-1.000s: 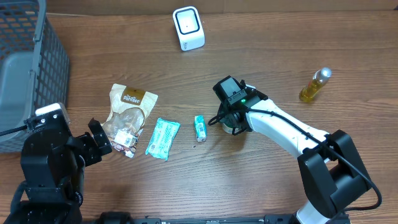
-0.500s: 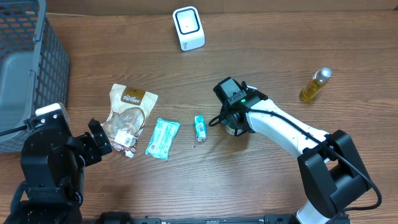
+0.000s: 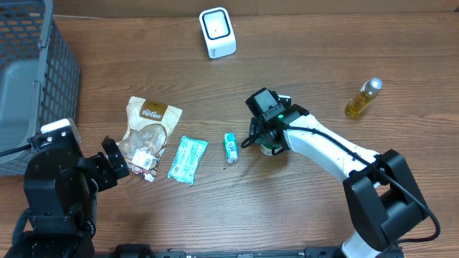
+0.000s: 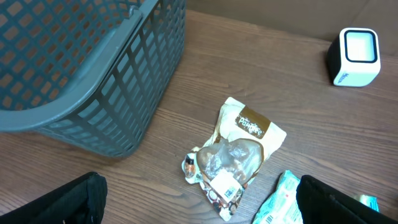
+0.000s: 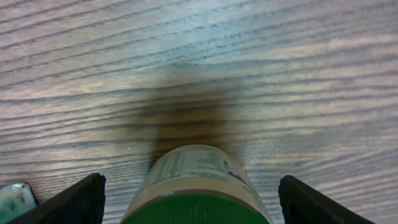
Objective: Scan the item barcode
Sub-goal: 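Hold the green-capped jar with the right gripper, adjusting grip, then lift the green-capped jar up with the right gripper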
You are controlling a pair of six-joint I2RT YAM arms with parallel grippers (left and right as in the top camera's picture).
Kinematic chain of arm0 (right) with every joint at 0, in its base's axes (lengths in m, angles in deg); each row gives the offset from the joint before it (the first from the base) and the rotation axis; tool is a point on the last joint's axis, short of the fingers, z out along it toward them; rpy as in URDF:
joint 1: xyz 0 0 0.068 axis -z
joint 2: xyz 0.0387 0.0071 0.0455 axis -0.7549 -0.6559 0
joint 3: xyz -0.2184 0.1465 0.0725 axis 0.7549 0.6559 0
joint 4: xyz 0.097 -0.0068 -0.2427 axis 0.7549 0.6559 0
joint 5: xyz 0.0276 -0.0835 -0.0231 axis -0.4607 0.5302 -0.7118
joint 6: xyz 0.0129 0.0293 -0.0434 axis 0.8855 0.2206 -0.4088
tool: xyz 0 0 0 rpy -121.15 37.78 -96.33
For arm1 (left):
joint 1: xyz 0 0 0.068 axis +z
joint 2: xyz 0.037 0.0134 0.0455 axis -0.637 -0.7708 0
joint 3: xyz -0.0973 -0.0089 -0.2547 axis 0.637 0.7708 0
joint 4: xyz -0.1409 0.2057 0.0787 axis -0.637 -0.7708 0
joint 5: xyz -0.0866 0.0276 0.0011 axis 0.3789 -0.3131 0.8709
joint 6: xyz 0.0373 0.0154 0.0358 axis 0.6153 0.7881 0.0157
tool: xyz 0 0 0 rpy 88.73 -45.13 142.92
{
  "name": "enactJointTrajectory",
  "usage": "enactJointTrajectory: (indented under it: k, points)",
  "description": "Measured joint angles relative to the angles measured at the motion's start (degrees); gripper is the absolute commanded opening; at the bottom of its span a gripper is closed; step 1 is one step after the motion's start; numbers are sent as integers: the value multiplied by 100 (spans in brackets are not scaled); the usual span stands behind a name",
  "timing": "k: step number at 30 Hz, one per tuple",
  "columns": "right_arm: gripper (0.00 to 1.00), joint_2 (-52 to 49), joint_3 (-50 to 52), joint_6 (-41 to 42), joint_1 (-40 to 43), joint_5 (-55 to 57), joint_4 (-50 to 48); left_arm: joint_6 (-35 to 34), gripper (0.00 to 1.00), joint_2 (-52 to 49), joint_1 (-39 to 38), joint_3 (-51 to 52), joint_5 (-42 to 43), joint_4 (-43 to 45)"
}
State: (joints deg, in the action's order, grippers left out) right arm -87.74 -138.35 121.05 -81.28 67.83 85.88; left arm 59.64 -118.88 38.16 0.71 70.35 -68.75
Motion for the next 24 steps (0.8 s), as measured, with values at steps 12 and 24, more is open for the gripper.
enactJointTrajectory:
  k: [12, 24]
  points:
    - [79, 0, 116, -254, 0, -164, 44, 0, 99, 0, 0, 0, 0, 0]
    - [71, 0, 118, -299, 0, -166, 28, 0, 100, 0, 0, 0, 0, 0]
